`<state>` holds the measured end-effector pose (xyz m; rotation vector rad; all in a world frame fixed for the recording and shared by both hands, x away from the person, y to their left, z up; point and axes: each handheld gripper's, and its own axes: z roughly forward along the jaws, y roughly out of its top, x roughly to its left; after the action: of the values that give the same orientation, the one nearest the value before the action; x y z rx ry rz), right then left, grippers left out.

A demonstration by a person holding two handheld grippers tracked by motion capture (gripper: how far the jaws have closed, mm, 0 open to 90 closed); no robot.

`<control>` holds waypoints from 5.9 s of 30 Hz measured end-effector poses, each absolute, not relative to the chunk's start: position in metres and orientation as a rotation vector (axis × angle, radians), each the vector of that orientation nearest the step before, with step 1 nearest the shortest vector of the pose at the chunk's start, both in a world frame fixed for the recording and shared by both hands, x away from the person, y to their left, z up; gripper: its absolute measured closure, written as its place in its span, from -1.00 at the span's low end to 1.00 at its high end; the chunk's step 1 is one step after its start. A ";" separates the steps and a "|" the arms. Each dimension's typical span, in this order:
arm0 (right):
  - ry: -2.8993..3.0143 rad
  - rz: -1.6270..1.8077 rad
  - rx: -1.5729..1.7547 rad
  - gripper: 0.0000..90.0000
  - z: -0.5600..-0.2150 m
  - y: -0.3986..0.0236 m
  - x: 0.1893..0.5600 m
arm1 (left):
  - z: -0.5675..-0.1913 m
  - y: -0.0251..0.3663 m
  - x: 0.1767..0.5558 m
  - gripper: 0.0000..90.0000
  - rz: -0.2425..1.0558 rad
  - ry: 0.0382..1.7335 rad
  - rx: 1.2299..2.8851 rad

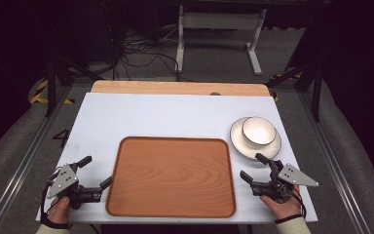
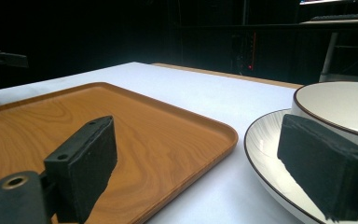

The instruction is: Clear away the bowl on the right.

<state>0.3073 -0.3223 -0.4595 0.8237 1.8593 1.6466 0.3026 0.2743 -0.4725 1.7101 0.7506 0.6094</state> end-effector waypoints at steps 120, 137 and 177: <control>1.857 1.484 0.943 -0.49 -0.340 -0.350 0.389 | -0.472 0.274 0.305 -1.00 0.591 0.764 1.724; 1.858 1.447 0.997 -0.40 -0.334 -0.356 0.420 | -0.472 0.274 0.305 -1.00 0.590 0.763 1.727; 2.062 0.880 1.465 -0.11 -0.393 -0.378 0.460 | -0.472 0.274 0.305 -1.00 0.590 0.762 1.723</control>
<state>0.4604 -0.3785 -0.3929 1.4646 2.0619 0.8796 0.3048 0.2740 -0.4722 1.7232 0.7622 0.5901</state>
